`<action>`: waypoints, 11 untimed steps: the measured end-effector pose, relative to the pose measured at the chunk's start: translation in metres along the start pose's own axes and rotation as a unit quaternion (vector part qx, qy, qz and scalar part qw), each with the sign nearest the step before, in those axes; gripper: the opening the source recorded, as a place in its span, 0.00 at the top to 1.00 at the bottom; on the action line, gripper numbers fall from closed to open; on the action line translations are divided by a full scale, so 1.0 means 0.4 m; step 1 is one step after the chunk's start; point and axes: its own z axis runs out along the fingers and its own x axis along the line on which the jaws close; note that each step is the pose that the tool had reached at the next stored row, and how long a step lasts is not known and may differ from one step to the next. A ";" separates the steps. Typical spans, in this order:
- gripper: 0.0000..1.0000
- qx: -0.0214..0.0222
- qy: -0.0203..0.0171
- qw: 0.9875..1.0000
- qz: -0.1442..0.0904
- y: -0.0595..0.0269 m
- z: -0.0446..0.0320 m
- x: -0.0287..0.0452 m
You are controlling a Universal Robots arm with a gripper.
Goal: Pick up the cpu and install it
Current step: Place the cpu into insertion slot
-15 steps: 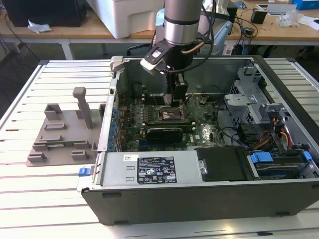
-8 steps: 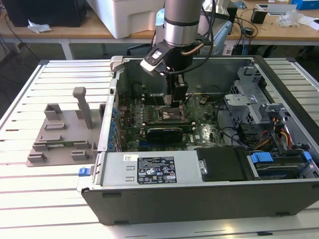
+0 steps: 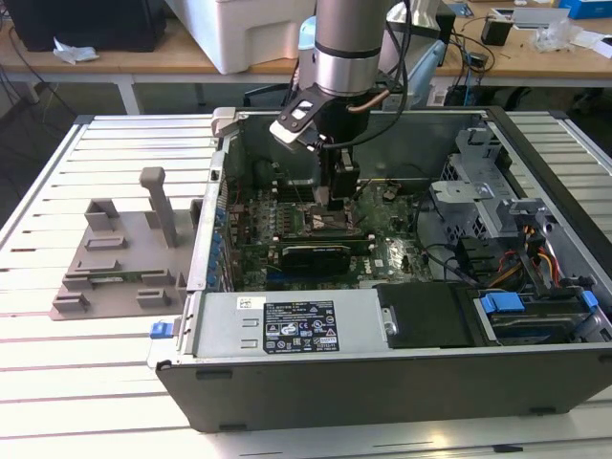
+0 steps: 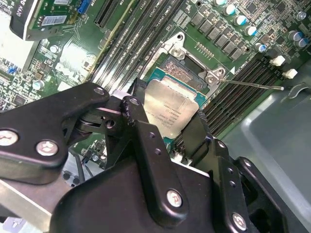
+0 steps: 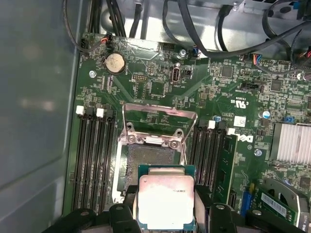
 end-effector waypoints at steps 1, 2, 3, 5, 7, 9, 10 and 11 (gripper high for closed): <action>0.45 0.000 0.000 1.000 0.000 0.000 0.002 0.001; 0.45 0.000 0.000 1.000 0.000 0.000 0.008 0.003; 0.45 0.000 0.000 1.000 0.001 0.001 0.012 0.006; 0.45 0.000 0.000 1.000 0.003 0.002 0.018 0.014; 0.45 0.000 -0.001 1.000 0.012 0.002 0.022 0.015; 0.45 0.001 -0.001 1.000 0.022 0.004 0.029 0.018; 0.45 0.001 -0.001 1.000 0.022 0.004 0.030 0.020; 0.45 0.001 -0.001 1.000 0.023 0.005 0.032 0.021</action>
